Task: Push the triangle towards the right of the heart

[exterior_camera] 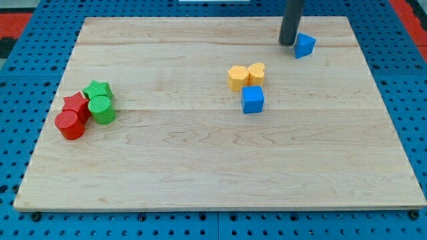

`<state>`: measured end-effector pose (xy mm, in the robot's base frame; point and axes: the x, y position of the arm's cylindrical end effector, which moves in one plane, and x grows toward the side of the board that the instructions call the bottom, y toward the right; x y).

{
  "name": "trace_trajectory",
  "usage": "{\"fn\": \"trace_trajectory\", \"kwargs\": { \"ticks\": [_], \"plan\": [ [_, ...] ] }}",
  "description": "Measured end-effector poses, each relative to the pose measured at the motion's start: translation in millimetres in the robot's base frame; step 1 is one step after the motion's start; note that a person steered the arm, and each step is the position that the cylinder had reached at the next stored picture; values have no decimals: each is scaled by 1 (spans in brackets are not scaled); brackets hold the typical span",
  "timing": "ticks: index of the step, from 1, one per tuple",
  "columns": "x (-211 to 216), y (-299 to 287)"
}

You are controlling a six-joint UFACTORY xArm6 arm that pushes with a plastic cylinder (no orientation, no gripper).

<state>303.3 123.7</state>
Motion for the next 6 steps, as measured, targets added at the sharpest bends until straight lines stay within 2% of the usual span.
{"fn": "trace_trajectory", "kwargs": {
  "ticks": [1, 2, 3, 4, 5, 6],
  "plan": [
    [-37, -1],
    [-100, 72],
    [-51, 88],
    [-5, 14],
    [60, -52],
    [39, -81]
  ]
}}
